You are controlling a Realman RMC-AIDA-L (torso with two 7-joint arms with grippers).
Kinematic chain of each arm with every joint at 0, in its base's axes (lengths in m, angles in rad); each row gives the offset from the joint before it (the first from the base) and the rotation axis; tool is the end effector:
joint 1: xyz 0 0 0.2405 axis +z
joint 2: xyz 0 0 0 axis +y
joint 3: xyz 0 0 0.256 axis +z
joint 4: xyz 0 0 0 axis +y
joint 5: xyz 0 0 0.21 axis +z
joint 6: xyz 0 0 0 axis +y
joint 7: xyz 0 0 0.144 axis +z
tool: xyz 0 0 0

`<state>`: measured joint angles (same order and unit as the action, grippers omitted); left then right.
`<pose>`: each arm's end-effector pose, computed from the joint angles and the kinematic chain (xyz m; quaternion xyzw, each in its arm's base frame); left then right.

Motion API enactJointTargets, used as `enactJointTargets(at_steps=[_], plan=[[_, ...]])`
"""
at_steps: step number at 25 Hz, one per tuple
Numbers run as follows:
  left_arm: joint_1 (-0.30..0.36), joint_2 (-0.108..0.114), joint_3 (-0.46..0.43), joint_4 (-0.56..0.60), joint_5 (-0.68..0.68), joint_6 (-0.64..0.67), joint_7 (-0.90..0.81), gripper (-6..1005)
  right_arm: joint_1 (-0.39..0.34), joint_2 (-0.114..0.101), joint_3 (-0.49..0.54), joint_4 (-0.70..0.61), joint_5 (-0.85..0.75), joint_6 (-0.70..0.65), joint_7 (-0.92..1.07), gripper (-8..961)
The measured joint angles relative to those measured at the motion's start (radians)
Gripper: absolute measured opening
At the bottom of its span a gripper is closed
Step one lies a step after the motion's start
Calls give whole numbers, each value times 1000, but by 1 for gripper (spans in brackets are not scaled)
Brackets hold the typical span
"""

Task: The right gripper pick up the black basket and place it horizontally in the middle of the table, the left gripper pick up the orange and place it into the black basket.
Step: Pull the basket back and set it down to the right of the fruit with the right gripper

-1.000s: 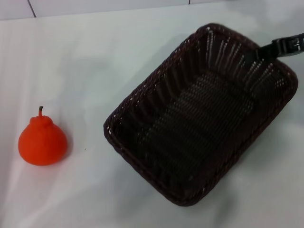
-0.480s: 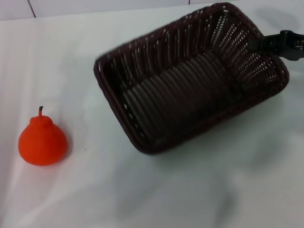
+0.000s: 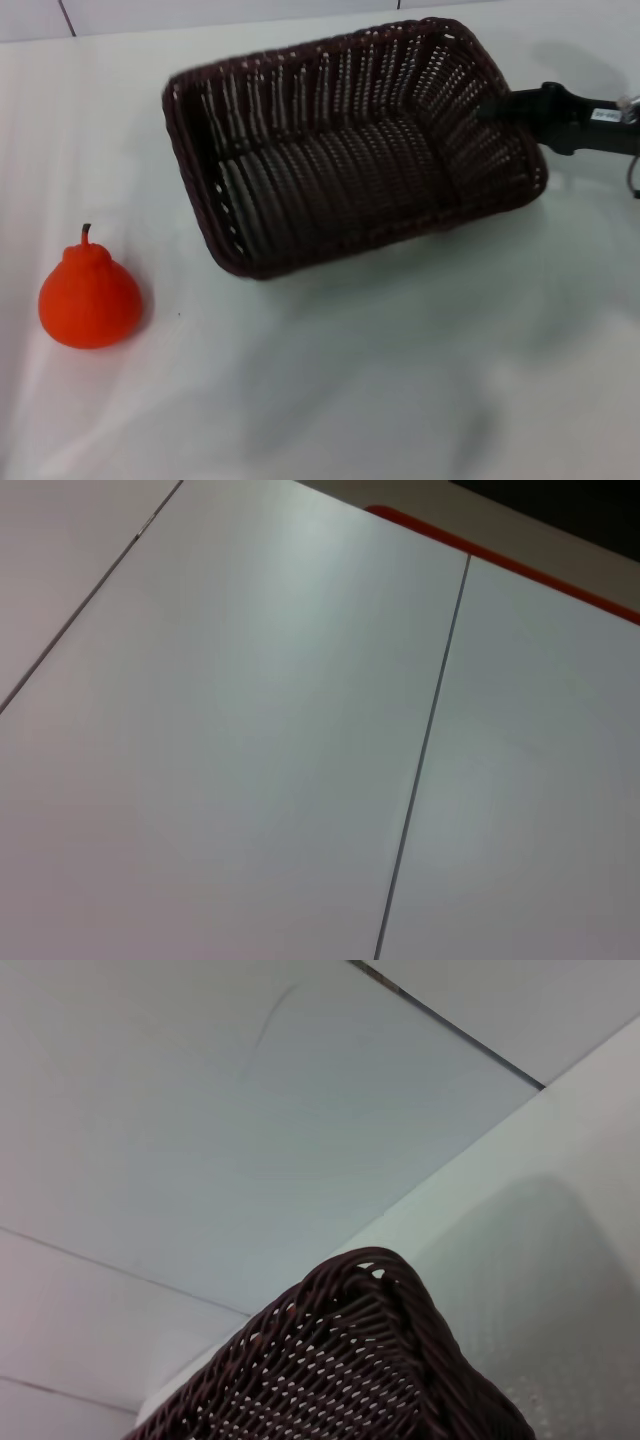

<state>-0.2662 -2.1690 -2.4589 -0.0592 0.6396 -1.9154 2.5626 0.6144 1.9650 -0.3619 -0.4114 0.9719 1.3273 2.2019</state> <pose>-0.3133 0.2277 0.0428 -0.5289 -0.1547 -0.5772 0.6026 0.3134 0.3643 0.0283 -0.6530 -0.6812 -0.1402 0.3000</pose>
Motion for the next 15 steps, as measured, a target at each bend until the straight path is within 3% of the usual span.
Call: enactJointTargets(at_steps=[5, 12, 15], plan=[[1, 0, 0, 1, -2, 32, 0, 769, -4, 26, 1, 20, 31, -34, 3, 206], [-4, 0, 0, -4, -3, 67, 1, 769, -6, 36, 6, 56, 61, -73, 19, 206], [-7, 1, 0, -6, -3, 80, 2, 768, -3, 38, 6, 57, 61, -77, 26, 334]])
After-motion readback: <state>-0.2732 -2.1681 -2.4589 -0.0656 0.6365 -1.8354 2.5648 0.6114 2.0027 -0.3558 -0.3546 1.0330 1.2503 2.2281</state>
